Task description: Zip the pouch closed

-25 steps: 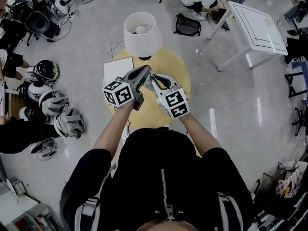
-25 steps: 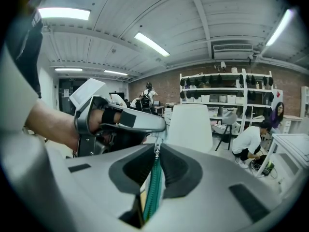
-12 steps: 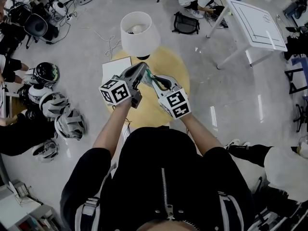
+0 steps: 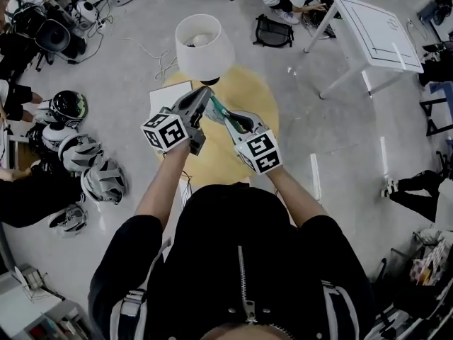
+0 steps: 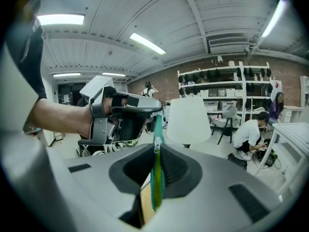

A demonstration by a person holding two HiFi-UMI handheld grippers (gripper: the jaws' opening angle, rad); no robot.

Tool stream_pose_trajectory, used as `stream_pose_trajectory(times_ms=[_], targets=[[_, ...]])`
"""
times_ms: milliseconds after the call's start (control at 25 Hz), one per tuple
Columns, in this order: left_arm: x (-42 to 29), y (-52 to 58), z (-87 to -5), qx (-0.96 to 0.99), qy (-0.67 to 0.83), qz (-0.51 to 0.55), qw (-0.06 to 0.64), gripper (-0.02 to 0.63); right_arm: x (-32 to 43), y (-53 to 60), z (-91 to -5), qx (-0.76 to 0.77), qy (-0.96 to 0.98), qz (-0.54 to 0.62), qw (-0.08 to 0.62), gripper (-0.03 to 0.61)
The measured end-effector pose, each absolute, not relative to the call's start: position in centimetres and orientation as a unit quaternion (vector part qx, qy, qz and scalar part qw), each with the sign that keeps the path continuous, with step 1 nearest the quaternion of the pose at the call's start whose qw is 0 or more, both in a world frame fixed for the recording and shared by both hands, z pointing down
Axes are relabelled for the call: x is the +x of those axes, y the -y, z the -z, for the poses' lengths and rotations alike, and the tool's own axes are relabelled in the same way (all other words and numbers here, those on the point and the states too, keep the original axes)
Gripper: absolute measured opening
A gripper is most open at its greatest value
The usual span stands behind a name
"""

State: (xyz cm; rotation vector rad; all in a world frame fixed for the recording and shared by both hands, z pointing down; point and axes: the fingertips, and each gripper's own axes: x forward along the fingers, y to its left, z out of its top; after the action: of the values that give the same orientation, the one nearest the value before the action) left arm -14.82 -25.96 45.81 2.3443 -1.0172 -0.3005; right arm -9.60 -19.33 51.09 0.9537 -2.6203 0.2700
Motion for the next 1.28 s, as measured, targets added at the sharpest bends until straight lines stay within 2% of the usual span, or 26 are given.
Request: stream_pose_trajectory(times_ms=[1280], targets=[[-16.7,26.7,-44.7,0.868,0.394,0.125,0.276,0.005,-6.9,17.5,-53.0,0.340,0.915,-0.120,0.180,0.040]])
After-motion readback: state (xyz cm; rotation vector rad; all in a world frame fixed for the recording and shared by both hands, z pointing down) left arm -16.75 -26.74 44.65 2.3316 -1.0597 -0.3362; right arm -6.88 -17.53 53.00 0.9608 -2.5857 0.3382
